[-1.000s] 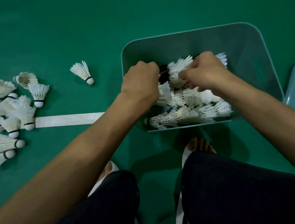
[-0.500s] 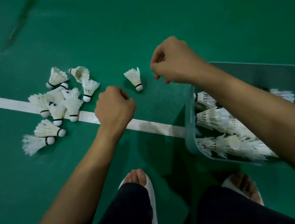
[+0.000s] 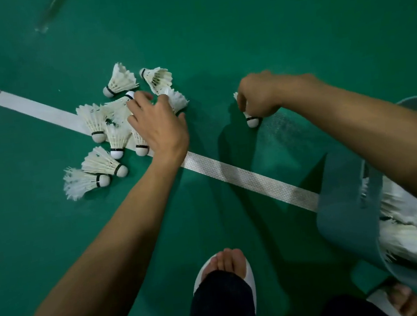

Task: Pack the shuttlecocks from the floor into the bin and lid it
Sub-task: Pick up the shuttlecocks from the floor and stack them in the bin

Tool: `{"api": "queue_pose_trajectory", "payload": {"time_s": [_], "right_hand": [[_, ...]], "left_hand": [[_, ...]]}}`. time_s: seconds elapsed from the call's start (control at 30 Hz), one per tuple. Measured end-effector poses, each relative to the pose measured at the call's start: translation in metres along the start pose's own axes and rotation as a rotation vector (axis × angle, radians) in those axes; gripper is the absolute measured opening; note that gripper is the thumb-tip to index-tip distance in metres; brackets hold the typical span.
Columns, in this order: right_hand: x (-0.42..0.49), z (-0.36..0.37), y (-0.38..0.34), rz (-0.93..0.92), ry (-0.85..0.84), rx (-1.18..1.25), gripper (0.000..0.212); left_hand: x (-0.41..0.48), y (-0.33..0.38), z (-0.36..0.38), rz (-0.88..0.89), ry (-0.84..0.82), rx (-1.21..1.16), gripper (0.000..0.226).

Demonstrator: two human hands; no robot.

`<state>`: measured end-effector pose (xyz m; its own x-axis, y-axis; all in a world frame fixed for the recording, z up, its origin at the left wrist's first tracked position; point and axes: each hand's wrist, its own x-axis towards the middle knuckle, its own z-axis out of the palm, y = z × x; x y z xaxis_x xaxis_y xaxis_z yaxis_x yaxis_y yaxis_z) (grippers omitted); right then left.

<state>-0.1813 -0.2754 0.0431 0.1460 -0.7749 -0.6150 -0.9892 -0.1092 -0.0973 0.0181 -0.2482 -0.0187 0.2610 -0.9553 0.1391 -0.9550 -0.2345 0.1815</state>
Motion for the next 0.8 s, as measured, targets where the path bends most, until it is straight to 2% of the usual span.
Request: {"api": "queue_pose_trajectory", "payload": {"time_s": [0.07, 0.13, 0.17, 0.27, 0.3, 0.4, 0.43, 0.5, 0.57, 0.63, 0.73, 0.8], "right_hand": [[-0.004, 0.001, -0.003, 0.012, 0.009, 0.037, 0.025], [-0.01, 0.0, -0.005, 0.012, 0.013, 0.07, 0.014], [-0.012, 0.0, -0.007, 0.016, 0.01, 0.084, 0.011], [-0.014, 0.003, -0.011, 0.007, 0.003, 0.112, 0.009], [-0.016, 0.004, -0.012, 0.009, 0.004, 0.119, 0.008], [-0.022, 0.01, -0.015, 0.02, 0.007, 0.124, 0.015], [-0.024, 0.011, -0.016, 0.017, 0.02, 0.132, 0.014], [-0.031, 0.011, -0.016, 0.011, 0.053, 0.152, 0.011], [-0.039, 0.008, -0.017, 0.006, 0.088, 0.169, 0.021], [-0.047, 0.004, -0.018, 0.013, 0.13, 0.189, 0.024], [-0.059, -0.001, -0.021, 0.043, 0.204, 0.251, 0.027], [-0.07, -0.004, -0.023, 0.041, 0.249, 0.339, 0.026]], "left_hand": [[0.002, -0.006, 0.001, 0.037, 0.06, -0.073, 0.021], [0.0, -0.01, 0.0, 0.091, 0.071, -0.123, 0.017], [-0.002, -0.011, -0.001, 0.119, 0.04, -0.142, 0.022], [-0.001, -0.01, 0.002, 0.173, -0.124, -0.103, 0.061], [0.003, -0.01, 0.003, 0.166, -0.165, -0.082, 0.064], [0.007, -0.008, -0.005, 0.17, -0.186, -0.098, 0.025], [0.0, -0.007, -0.011, 0.172, -0.165, -0.137, 0.024], [-0.023, -0.01, -0.025, 0.113, -0.068, -0.224, 0.028], [-0.049, -0.016, -0.034, -0.03, -0.005, -0.214, 0.043], [-0.06, -0.025, -0.034, -0.183, -0.121, -0.16, 0.052], [-0.045, -0.039, -0.019, -0.286, -0.317, -0.248, 0.038], [-0.034, -0.04, -0.02, -0.277, -0.302, -0.351, 0.039]]}}
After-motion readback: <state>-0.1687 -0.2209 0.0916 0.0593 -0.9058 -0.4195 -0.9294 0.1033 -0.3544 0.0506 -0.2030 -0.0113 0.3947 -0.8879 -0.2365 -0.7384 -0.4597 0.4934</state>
